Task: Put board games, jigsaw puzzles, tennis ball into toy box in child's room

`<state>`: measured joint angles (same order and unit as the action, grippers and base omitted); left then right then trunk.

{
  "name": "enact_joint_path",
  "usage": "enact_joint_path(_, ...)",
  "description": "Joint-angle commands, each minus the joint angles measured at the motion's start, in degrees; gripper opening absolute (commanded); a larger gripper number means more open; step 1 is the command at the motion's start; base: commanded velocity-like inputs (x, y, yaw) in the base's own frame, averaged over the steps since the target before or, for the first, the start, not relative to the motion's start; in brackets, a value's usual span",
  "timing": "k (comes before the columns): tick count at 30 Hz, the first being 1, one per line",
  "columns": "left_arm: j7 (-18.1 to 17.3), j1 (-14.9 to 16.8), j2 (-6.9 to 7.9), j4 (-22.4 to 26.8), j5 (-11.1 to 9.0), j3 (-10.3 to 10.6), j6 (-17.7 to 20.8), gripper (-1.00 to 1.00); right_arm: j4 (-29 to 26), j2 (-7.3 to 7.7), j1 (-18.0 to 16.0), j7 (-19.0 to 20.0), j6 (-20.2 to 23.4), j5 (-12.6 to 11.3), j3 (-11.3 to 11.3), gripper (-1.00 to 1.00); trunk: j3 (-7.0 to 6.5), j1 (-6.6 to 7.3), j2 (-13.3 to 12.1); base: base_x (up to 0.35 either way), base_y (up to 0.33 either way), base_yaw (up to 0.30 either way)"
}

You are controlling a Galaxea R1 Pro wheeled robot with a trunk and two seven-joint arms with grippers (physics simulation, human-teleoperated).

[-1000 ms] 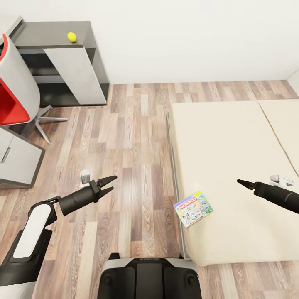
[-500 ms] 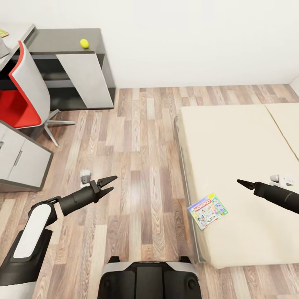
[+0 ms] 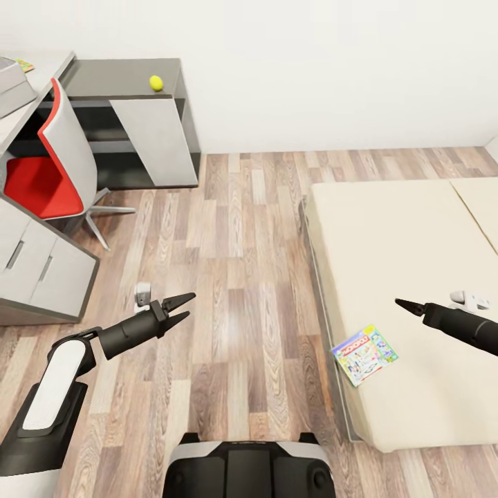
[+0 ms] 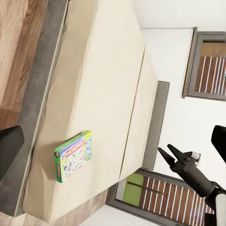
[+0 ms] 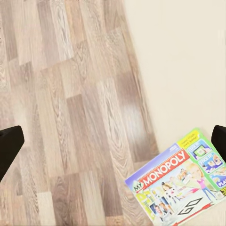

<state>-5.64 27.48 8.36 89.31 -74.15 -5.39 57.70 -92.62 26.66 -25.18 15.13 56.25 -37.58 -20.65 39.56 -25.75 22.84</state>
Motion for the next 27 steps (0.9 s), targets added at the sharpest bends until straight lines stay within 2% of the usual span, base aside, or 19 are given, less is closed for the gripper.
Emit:
enact_joint_path(1, -0.59, 0.03, 0.0, -0.01, 0.59, -0.07, 0.23, 1.0, -0.02, 0.0, -0.04, 0.59, 0.27, 0.52, -0.08, 1.0, -0.03, -0.03, 0.08, 0.0, 0.066, 0.0)
enact_joint_path(27, -0.52, 0.03, -0.01, -0.01, 0.67, -0.03, 0.19, 1.0, -0.02, 0.05, -0.04, 0.53, 0.27, 0.57, -0.18, 1.0, -2.44, -0.03, 0.08, 0.0, 0.015, 0.0)
